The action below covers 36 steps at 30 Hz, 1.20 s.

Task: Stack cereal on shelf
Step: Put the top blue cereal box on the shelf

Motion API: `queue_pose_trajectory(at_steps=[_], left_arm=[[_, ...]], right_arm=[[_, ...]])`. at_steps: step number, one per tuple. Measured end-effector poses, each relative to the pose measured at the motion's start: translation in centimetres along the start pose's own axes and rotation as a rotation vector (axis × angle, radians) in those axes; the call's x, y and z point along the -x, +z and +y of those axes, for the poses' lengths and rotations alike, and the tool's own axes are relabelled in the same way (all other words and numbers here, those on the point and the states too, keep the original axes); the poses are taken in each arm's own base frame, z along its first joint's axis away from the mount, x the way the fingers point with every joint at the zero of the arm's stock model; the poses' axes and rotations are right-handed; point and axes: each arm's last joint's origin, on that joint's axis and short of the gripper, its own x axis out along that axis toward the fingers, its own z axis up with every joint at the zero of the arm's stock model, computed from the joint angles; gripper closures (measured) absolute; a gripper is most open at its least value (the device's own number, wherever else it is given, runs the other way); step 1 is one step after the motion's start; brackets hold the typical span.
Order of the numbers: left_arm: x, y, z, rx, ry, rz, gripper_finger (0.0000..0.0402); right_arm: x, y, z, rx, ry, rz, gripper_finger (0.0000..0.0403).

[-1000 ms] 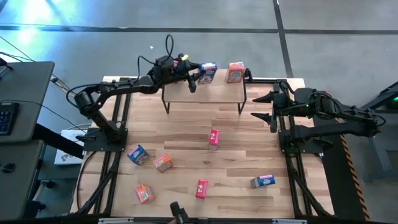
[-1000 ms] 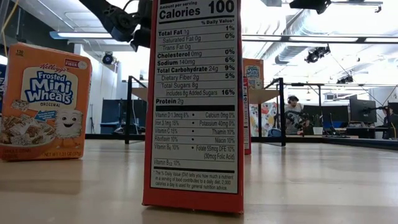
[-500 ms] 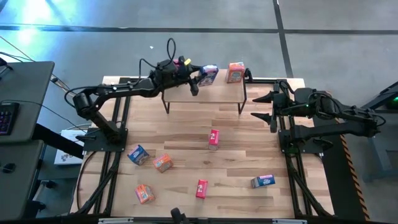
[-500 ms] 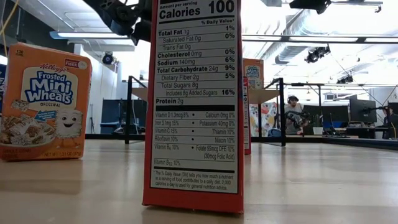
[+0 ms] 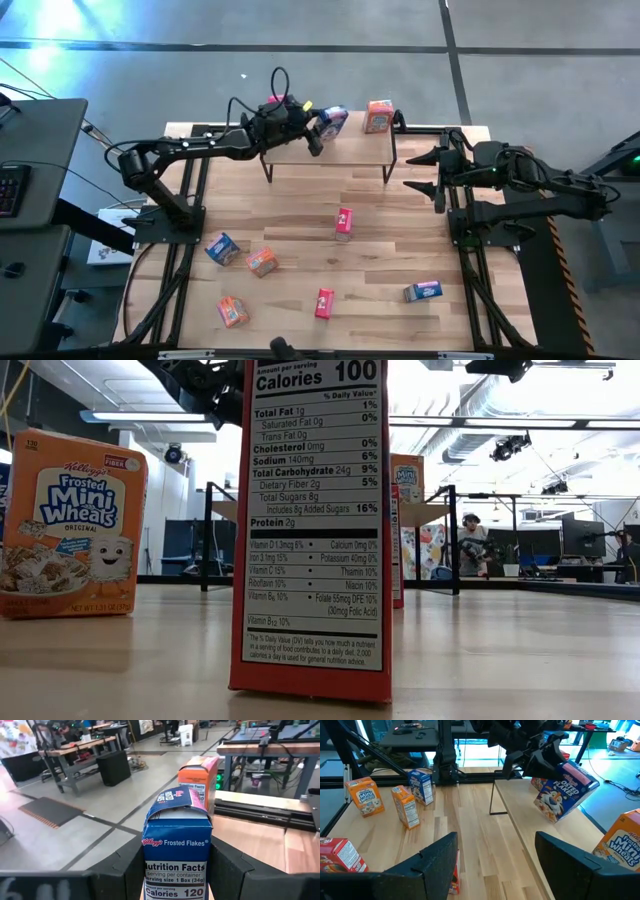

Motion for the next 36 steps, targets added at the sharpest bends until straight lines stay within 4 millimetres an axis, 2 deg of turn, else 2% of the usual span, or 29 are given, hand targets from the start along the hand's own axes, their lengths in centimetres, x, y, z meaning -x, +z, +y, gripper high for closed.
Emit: queue_pose_trajectory(at_steps=[36], left_arm=[[-0.02, -0.36, -0.02, 0.095, -0.026, 0.040, 0.0223]], right_arm=[[0.00, 0.00, 0.00, 0.000, 0.000, 0.000, 0.0143]])
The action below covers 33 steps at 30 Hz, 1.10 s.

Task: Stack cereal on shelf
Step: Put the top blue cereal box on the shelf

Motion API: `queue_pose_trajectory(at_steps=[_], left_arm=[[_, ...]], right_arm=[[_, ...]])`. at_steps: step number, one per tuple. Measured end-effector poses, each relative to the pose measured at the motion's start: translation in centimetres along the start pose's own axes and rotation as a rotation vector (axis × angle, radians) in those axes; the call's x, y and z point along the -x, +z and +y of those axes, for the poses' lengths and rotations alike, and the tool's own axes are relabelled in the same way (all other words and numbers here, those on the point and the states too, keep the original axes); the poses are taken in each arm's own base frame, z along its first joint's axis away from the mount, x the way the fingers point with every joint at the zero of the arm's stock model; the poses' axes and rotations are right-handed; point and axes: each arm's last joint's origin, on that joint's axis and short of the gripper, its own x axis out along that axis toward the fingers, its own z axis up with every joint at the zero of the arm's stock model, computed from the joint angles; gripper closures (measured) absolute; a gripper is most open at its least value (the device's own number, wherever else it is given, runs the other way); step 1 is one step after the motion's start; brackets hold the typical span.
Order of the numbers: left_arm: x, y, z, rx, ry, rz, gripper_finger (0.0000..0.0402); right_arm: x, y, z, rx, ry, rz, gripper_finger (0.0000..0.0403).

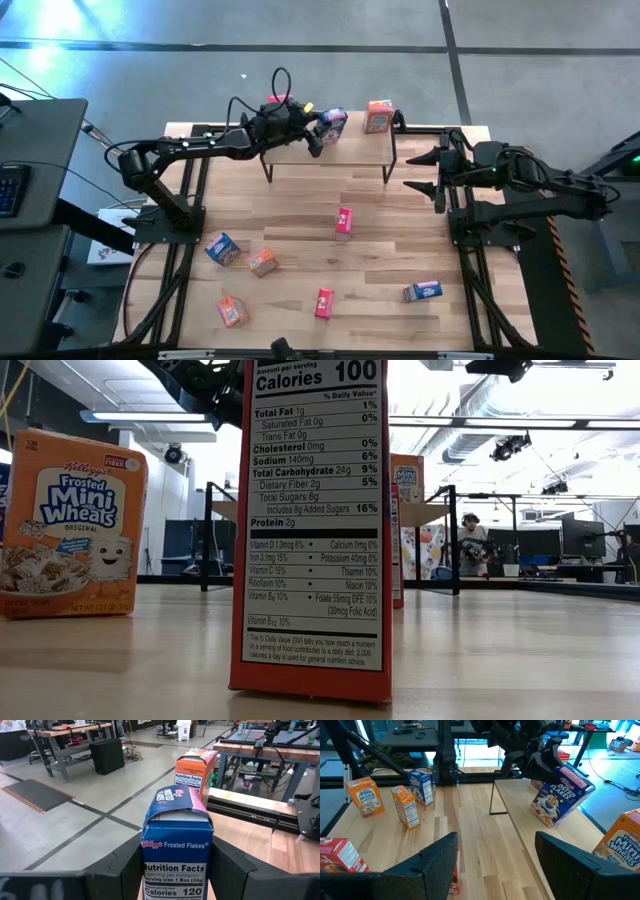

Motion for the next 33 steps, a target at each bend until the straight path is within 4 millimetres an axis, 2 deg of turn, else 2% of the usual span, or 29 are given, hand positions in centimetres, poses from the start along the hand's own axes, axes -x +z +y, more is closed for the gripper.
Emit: queue_pose_trajectory(at_steps=[6, 17, 28, 33], left_arm=[[-0.3, -0.5, 0.0, 0.004, -0.006, 0.020, 0.0219], [-0.5, -0.6, 0.2, -0.004, 0.019, 0.022, 0.0169], [-0.3, -0.5, -0.6, -0.010, 0.020, 0.017, 0.0167], [0.5, 0.3, -0.9, -0.020, 0.036, 0.002, 0.0167]], right_arm=[[0.0, 0.0, 0.0, 0.000, 0.000, 0.000, 0.0143], [0.0, 0.0, 0.0, 0.000, 0.000, 0.000, 0.0143], [0.0, 0.0, 0.0, 0.000, 0.000, 0.000, 0.0143], [0.0, 0.0, 0.0, 0.000, 0.000, -0.001, 0.0143]])
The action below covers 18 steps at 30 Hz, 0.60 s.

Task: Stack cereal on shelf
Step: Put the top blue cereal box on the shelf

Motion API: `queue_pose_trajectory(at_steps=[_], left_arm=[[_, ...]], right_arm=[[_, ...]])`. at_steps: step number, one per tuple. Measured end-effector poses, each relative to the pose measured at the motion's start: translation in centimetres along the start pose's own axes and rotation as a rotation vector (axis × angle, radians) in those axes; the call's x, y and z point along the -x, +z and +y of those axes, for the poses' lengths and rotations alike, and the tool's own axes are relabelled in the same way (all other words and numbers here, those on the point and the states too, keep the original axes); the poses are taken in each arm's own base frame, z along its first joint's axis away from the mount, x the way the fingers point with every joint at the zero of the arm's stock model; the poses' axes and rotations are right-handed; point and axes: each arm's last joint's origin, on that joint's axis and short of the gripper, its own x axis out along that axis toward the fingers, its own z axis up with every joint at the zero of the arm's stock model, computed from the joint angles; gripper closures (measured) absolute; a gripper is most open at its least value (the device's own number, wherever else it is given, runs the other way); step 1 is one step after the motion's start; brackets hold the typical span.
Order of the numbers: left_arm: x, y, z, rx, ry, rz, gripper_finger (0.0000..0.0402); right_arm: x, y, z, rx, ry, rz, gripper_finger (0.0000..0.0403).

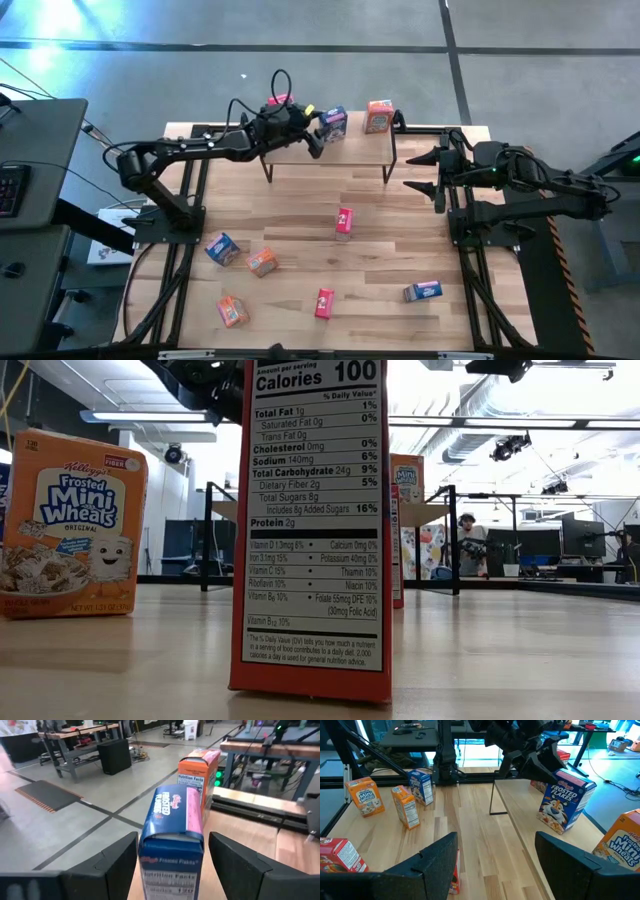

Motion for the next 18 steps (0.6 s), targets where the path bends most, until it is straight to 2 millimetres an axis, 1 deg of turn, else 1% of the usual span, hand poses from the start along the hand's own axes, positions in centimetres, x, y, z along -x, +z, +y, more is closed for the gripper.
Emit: queue_pose_trajectory(at_steps=[9, 14, 18], left_arm=[[2.1, 1.9, -1.1, -0.043, 0.048, -0.044, 0.0167], [2.8, 2.5, -2.8, -0.070, 0.014, -0.081, 0.0167], [2.7, 1.9, -4.6, -0.094, -0.032, -0.058, 0.0167]], right_arm=[[0.0, 0.0, 0.0, 0.000, 0.000, 0.000, 0.0143], [0.0, 0.0, 0.0, 0.000, 0.000, 0.000, 0.0143], [0.0, 0.0, 0.0, 0.000, 0.000, 0.000, 0.0143]])
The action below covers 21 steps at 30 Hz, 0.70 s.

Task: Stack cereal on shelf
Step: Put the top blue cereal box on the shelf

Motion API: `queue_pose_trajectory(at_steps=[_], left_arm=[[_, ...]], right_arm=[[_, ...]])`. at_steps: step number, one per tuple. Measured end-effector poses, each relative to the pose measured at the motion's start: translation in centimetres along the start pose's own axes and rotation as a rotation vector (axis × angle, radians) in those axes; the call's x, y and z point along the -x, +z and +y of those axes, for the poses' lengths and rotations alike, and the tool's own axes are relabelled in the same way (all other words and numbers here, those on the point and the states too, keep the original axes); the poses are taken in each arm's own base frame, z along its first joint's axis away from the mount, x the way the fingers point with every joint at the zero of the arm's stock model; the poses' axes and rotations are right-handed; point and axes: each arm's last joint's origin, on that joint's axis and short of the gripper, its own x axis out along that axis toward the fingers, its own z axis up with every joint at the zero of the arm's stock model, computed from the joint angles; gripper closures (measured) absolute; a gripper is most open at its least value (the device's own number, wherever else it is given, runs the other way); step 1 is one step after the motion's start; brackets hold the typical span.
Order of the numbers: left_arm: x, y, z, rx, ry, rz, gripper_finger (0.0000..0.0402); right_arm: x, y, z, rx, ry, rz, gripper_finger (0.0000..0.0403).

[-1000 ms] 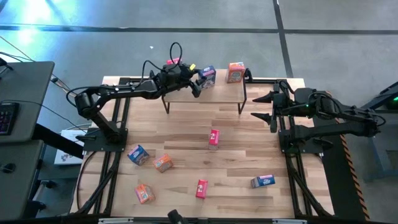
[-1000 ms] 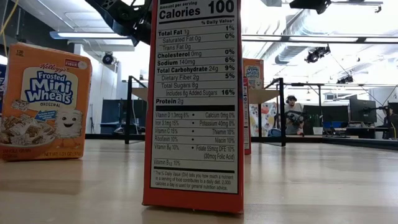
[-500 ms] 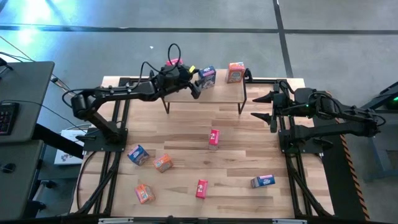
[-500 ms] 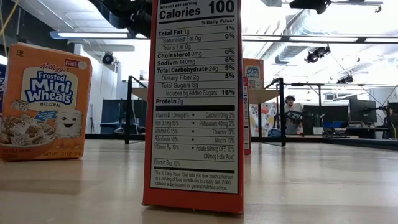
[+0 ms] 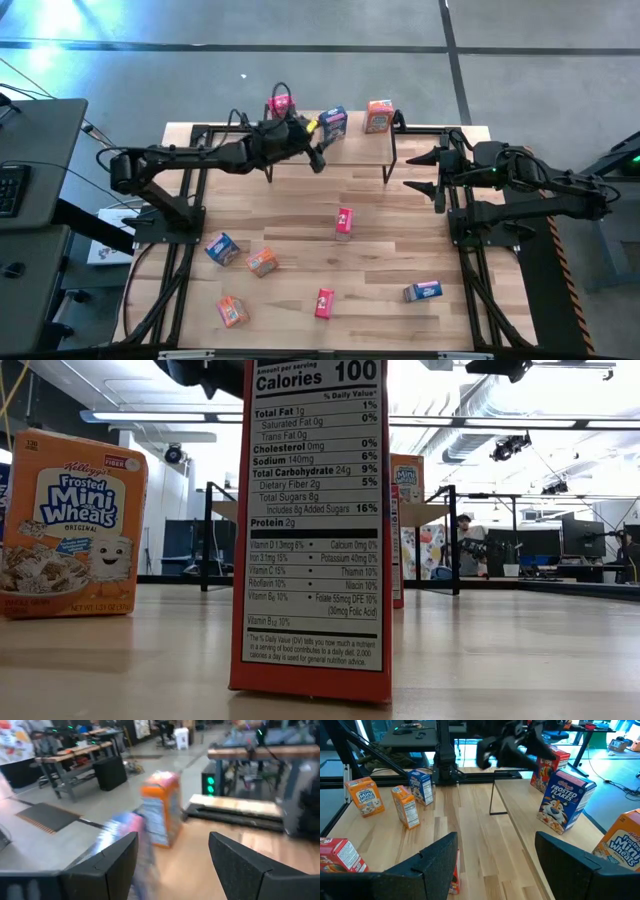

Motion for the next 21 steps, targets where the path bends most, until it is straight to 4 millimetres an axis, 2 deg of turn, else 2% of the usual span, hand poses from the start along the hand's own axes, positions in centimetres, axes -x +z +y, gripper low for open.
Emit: queue_pose_trajectory(at_steps=[8, 14, 21], left_arm=[[-2.0, -2.6, -2.8, -0.036, -0.045, 0.051, 0.0167], [-3.8, -4.5, -3.3, -0.015, -0.032, 0.054, 0.0167], [-4.8, -6.0, -3.0, 0.008, 0.045, 0.090, 0.0167]], right_arm=[[0.0, 0.0, 0.0, 0.000, -0.001, 0.000, 0.0143], [0.0, 0.0, 0.0, 0.000, 0.000, 0.000, 0.0143], [0.0, 0.0, 0.0, 0.000, 0.000, 0.000, 0.0143]])
